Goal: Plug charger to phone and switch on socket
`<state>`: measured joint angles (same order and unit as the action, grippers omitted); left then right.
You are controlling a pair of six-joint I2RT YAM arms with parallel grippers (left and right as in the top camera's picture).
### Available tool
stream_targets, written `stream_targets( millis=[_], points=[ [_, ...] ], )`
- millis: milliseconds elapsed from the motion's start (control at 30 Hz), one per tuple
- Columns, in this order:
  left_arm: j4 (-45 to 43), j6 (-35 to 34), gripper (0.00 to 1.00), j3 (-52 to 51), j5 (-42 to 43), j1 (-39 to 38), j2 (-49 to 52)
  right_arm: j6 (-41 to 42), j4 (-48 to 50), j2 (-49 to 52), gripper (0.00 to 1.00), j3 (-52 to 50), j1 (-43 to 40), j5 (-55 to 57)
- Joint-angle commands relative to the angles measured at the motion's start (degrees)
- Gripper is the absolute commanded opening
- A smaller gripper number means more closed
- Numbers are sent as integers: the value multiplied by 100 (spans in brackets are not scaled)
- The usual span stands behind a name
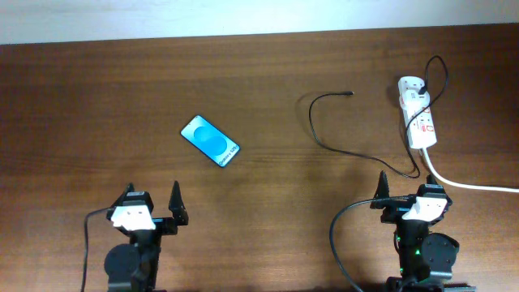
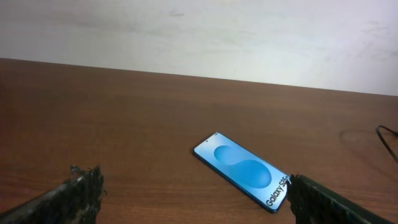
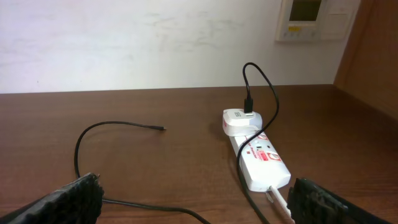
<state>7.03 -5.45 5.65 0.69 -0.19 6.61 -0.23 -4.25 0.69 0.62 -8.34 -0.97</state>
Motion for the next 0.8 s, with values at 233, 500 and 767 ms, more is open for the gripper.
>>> stream_targets(
  millis=[233,500,767],
  points=[
    [586,-138,99,2146,66,35,1906,-20,-24,-28,99,-31,2,-31],
    [1589,-138,99,4236,1939,35,4223,-20,-26,-28,99,-31,2,-31],
    [1768,-592,99,4527,2498,35,5438,-20,-26,-28,98,-31,2,-31]
  ],
)
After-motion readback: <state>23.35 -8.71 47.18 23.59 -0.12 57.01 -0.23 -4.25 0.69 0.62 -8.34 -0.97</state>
